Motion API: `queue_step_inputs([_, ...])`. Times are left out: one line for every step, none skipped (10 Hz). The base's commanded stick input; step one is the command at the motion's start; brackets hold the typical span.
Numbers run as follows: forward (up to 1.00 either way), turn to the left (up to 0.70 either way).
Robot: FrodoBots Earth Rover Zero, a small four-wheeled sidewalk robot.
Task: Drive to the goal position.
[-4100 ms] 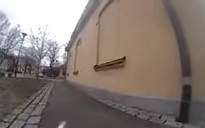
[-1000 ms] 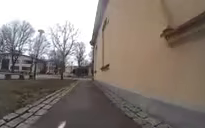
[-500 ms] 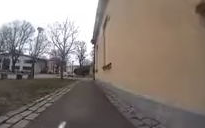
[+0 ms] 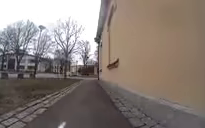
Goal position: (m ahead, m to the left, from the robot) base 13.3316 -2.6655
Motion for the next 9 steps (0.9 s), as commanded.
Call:
queue_step_inputs([1.0, 0.0])
queue_step_inputs([1.0, 0.0])
queue_step_inputs([1.0, 0.0])
queue_step_inputs([1.0, 0.0])
queue_step_inputs([1.0, 0.0])
queue_step_inputs([1.0, 0.2])
queue_step_inputs([1.0, 0.4])
queue_step_inputs([1.0, 0.4])
queue_step_inputs([1.0, 0.4])
